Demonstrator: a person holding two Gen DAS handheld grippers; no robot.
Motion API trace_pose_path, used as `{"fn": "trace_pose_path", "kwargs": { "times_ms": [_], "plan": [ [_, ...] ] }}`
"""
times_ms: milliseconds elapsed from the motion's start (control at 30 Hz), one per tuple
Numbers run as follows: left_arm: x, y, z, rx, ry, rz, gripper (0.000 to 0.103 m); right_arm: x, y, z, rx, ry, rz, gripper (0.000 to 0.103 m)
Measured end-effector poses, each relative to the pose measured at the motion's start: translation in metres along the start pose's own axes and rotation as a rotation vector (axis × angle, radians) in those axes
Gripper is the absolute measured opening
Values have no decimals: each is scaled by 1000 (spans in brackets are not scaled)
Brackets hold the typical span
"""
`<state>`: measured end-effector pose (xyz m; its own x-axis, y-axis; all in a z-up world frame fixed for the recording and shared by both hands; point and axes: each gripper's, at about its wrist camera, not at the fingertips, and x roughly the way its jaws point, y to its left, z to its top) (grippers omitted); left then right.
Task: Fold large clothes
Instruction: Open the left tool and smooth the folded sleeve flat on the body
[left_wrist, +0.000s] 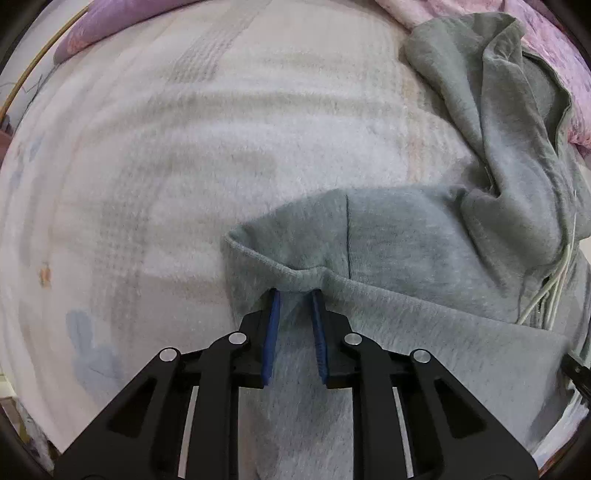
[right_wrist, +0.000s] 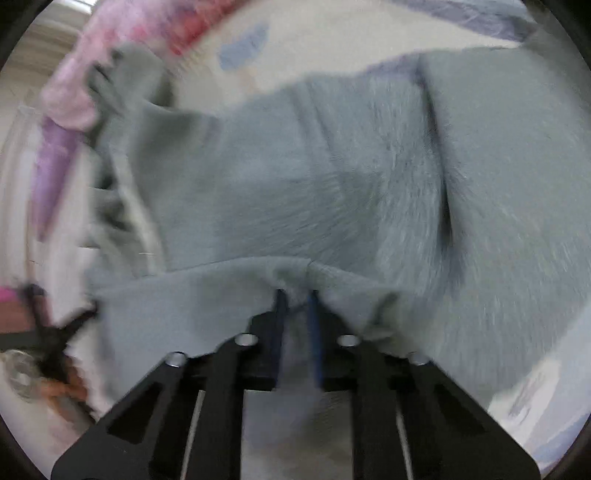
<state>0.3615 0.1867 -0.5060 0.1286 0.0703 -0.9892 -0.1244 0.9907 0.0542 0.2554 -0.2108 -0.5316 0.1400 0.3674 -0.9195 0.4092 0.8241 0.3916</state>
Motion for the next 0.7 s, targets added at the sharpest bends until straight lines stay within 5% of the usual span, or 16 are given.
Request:
{"fn": "trace_pose_path", "kwargs": {
  "times_ms": [100, 200, 267, 333, 433, 600, 700],
  "plan": [
    [-25, 8, -20, 7, 52, -57, 18, -20, -1, -13, 40, 39, -13, 7],
    [-47, 11, -69, 77, 85, -29, 18, -29, 11, -48, -38, 116, -70, 10],
    [-35, 19, -102, 39, 149, -35, 17, -11, 3, -69, -55, 155, -117, 7],
    [-16, 29, -122, -20, 171, -52, 21, 2, -15, -79, 14, 151, -32, 4],
    [-31, 30, -125, -81, 162, -62, 21, -11, -20, -79, 64, 187, -20, 4],
    [-36, 13, -138, -13, 173, -29, 24, -27, -5, -87, 17, 183, 0, 11],
    [-62, 6, -140, 0, 152, -28, 45, -62, 7, -90, -40, 112, 9, 26]
  ]
}}
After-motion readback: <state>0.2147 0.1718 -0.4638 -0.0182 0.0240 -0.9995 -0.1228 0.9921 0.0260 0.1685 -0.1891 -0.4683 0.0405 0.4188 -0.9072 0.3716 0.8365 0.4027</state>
